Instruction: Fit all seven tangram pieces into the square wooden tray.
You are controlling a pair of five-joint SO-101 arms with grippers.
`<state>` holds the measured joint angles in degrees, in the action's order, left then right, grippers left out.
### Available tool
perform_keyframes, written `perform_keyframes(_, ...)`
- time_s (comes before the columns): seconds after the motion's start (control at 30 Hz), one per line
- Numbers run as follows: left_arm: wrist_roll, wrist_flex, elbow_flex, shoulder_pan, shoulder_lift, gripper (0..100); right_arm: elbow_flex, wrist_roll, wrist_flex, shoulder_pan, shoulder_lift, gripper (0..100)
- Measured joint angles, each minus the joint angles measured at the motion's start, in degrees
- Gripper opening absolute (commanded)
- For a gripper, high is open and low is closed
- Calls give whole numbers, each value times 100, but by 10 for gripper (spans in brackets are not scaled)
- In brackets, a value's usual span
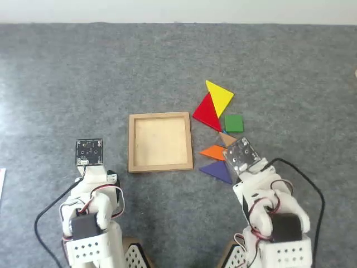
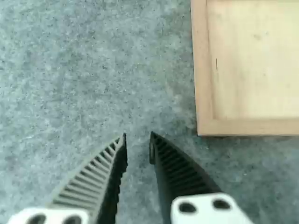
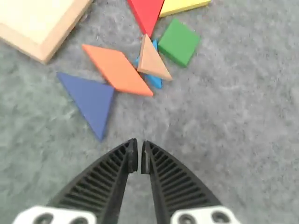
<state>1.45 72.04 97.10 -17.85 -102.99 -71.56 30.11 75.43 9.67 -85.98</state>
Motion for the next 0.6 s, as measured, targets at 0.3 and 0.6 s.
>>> perform_keyframes(0.3,0,0,0,0,0,81,2796,9,659,624,3138,38)
perform_keyframes(0.6,0,0,0,0,0,81,4176,-448,589,1319,5046,157)
